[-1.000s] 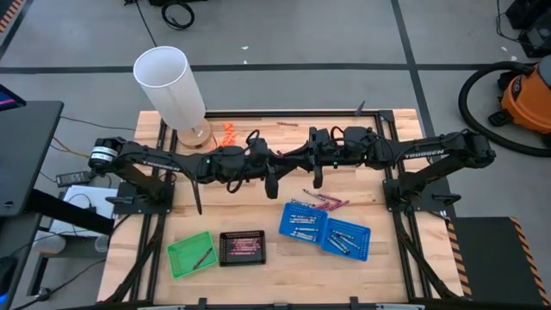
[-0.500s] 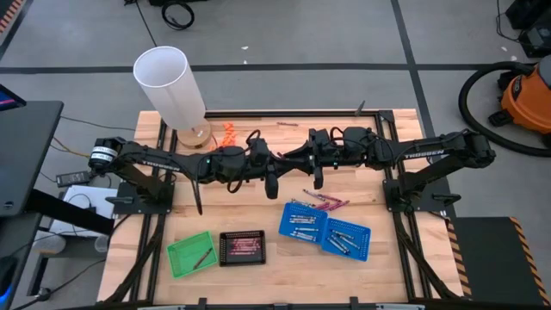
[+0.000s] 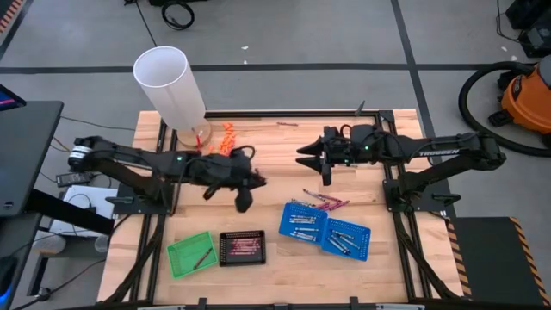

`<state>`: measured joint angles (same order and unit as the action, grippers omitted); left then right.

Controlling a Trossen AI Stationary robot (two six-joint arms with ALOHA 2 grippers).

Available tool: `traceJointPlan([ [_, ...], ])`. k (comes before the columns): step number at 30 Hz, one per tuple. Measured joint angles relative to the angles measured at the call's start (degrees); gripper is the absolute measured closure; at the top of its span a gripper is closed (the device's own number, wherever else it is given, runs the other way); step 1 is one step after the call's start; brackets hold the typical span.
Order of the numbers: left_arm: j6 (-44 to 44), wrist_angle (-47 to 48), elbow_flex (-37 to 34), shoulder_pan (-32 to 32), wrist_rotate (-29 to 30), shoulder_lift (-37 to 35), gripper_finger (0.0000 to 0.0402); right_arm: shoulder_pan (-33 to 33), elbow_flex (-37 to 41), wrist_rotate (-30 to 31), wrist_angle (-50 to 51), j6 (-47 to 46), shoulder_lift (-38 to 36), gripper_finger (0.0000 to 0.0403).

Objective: Sort crayons
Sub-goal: Put the red crayon into the green bin

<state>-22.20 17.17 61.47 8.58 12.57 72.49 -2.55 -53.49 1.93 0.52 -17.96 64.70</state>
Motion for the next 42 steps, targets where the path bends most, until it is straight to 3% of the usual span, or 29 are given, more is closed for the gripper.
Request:
traceJointPlan([
  [8, -6.6, 19.0, 0.0, 6.6, -0.3, -1.8, 0.0370, 0.1, 0.0, 0.0, 1.0, -1.0, 1.4, 0.0236],
  [20, -19.8, 36.6, 0.0, 18.8, -0.4, -1.2, 0.0370, 0.1, 0.0, 0.0, 1.4, -1.6, 1.9, 0.0236],
  [28, -28.8, 37.5, 0.0, 26.4, -0.4, -1.2, 0.0370, 0.1, 0.0, 0.1, 1.4, -1.4, 1.9, 0.0237],
  [36, -31.1, 37.5, -0.1, 34.8, -0.4, -1.2, 0.0369, 0.1, 0.0, 0.2, 1.4, -1.4, 1.9, 0.0237],
  [42, -40.3, 32.5, -6.8, 40.8, -1.8, -1.2, 0.0369, 0.1, 0.0, 0.2, 1.4, -1.4, 1.9, 0.0237],
])
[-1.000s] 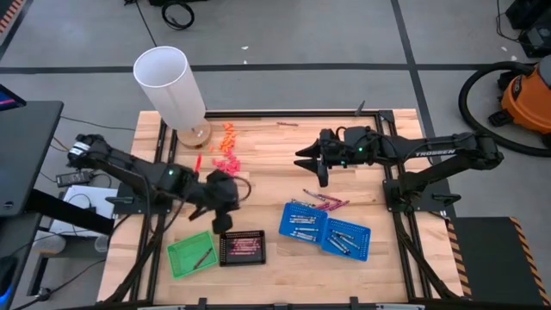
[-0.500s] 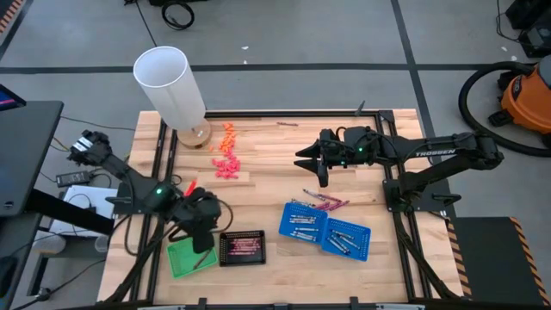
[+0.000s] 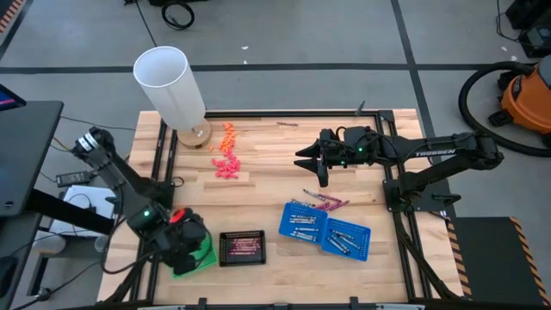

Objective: Sort crayons
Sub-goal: Put the red crayon into the green bin

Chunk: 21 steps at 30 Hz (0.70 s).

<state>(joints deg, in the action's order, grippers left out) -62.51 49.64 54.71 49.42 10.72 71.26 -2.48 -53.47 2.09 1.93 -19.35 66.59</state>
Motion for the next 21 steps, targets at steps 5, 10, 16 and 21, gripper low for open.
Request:
traceJointPlan([
  [5, -11.2, -4.6, -6.3, 1.9, -5.3, 0.0, 0.0369, 0.0, 0.0, 0.0, 0.2, 0.0, 0.0, 0.0237],
  [10, -18.6, -10.1, -12.5, 1.9, -12.7, 0.0, 0.0369, 0.0, 0.0, 0.0, 0.1, 1.3, 0.0, 0.0237],
  [16, -25.5, -19.1, -19.1, 0.7, -19.0, 0.0, 0.0369, -0.1, 0.0, 0.3, 0.3, 1.5, 0.0, 0.0237],
  [21, -28.0, -20.3, -20.5, -0.4, -21.0, 0.0, 0.0348, -0.1, 0.0, 0.5, 0.3, 2.0, 0.0, 0.0237],
])
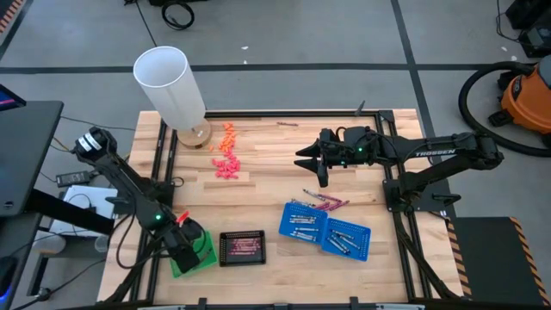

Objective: Sort crayons
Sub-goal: Put the red crayon into the green bin, then put the black crayon into the right blue bin

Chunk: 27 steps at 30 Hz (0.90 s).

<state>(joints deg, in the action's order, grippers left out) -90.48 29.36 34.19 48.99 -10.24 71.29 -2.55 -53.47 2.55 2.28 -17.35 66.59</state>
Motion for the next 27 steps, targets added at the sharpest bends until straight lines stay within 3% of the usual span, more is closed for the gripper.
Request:
traceJointPlan([
  [3, 0.0, -0.7, 0.0, -0.4, -0.4, 0.0, 0.0307, -0.1, 0.0, 0.0, 0.3, 0.4, 0.0, 0.0237],
  [8, 2.3, -1.2, 1.5, -2.3, -7.6, 0.0, 0.0255, -0.6, 0.0, 0.0, 1.7, 0.5, 0.0, 0.0237],
  [12, 8.7, 3.5, 6.7, -4.1, -6.7, -0.1, 0.0255, -1.3, 0.0, 0.5, 4.3, 0.4, 0.0, 0.0237],
  [18, 17.3, 12.9, 12.8, -8.8, -3.6, -0.1, 0.0270, -2.0, 0.0, -0.4, 17.1, 2.4, 1.0, 0.0237],
  [27, 25.8, 13.4, 13.9, -17.3, -1.3, -0.1, 0.0276, -1.7, 0.0, -0.4, 28.2, 4.4, 8.0, 0.0236],
])
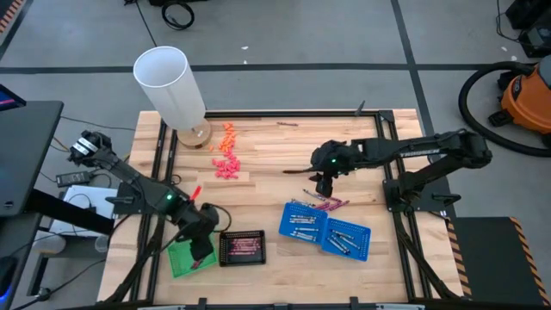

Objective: Sort crayons
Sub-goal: Put the black crayon into the right blue bin

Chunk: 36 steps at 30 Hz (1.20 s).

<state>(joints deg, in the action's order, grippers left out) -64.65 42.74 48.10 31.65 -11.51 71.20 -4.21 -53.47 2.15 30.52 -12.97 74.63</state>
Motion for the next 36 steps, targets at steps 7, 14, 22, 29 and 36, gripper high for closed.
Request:
traceJointPlan([
  [7, 6.1, -0.4, 0.0, -7.3, 0.9, 0.0, 0.0276, -0.8, 0.0, -0.1, 2.2, 4.2, 9.9, 0.0236],
  [14, 6.8, -4.7, 0.0, -10.3, 9.2, 0.0, 0.0276, -0.6, 0.0, -0.7, 0.5, 4.1, 17.7, 0.0236],
  [22, 5.0, -3.9, 0.0, -9.5, 10.4, -0.3, 0.0276, -0.2, 0.0, -1.0, -2.4, 5.0, 21.4, 0.0237],
  [29, 1.2, -3.0, 0.0, -7.0, 10.4, -3.2, 0.0276, 0.9, 0.7, -2.0, -4.5, 3.3, 22.8, 0.0241],
  [36, -2.1, -1.6, 0.0, -5.0, 10.2, -6.4, 0.0276, 1.8, 3.7, -0.2, -6.3, 1.8, 22.6, 0.0247],
])
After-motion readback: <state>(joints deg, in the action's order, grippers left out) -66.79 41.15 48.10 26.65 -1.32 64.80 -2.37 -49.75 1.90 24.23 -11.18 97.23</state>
